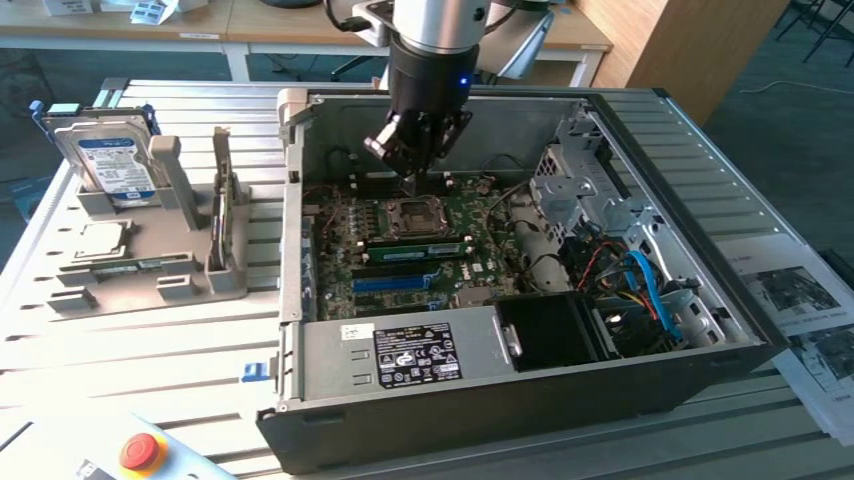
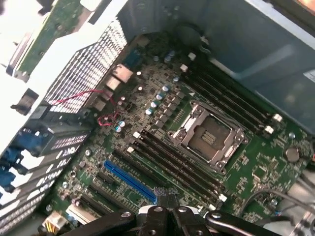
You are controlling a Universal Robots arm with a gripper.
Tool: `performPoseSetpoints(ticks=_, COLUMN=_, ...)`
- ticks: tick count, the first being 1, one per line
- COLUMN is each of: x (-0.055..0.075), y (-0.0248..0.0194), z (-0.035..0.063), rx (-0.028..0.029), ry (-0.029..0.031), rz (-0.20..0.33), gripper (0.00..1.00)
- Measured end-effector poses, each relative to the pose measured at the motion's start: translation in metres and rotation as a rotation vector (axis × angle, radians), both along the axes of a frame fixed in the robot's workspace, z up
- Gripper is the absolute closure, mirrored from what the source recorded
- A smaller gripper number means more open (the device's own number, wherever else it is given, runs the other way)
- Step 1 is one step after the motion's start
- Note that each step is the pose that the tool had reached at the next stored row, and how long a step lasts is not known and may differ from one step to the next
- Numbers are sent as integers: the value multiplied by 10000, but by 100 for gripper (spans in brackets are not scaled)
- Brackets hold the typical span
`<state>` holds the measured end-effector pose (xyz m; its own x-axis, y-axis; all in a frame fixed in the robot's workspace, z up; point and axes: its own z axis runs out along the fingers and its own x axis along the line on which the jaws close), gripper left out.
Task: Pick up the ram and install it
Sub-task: 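Press down the ram until it locks into place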
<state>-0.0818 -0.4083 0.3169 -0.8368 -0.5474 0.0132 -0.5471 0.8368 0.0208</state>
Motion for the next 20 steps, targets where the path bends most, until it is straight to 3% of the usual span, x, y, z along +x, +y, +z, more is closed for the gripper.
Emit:
performPoseSetpoints(ticks=5, x=0, y=0, z=-3, rx=0, ry=0, rz=-890, gripper=90)
performPoseSetpoints(ticks=6, x=0, y=0, z=-5, rx=0, ry=0, rz=-1473, gripper=90)
performPoseSetpoints(ticks=20, x=0, y=0, z=-7, rx=0, ry=0, rz=-3600, gripper=90)
